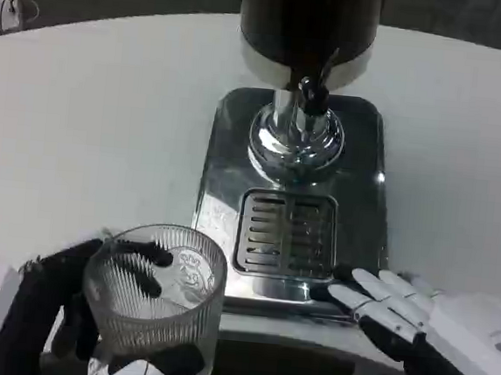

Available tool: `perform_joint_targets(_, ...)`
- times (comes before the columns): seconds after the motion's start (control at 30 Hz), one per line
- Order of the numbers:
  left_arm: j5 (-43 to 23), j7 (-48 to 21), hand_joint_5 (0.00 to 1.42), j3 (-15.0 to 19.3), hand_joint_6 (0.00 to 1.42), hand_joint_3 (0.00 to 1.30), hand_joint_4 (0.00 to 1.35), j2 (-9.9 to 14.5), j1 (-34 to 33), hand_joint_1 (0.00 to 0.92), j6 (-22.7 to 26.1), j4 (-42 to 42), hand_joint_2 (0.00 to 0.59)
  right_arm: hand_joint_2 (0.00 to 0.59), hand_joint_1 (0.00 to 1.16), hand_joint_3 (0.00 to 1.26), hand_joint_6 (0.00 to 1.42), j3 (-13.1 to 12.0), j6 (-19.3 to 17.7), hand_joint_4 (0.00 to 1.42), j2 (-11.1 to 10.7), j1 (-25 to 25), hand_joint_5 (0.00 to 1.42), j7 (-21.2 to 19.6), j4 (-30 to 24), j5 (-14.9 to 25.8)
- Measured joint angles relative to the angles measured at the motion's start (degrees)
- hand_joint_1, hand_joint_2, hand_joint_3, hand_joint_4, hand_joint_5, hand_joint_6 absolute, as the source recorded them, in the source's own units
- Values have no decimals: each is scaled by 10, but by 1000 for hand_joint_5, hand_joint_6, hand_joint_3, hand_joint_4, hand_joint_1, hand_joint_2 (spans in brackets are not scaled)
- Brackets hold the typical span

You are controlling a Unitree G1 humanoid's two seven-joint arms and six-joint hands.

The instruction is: Grasp the cup under the faucet to collect the drink, then remove the cup.

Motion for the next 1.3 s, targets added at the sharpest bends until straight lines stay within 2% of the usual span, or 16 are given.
perform_joint_targets(0.8,0,0,1286,0,1424,1004,1102,0,9,496,0,0,0,475,438,112,0,-7,0,0,-5,13,0,0,-5,7)
perform_joint_targets(1.1,26,9,1297,-2,1424,1004,1102,-4,-45,496,3,26,0,475,438,114,1,-20,0,0,-5,16,0,0,-13,12)
perform_joint_targets(1.3,51,22,1297,-12,1424,1004,1102,-5,-98,496,21,66,0,475,438,114,1,-37,0,0,-2,26,0,0,-22,17)
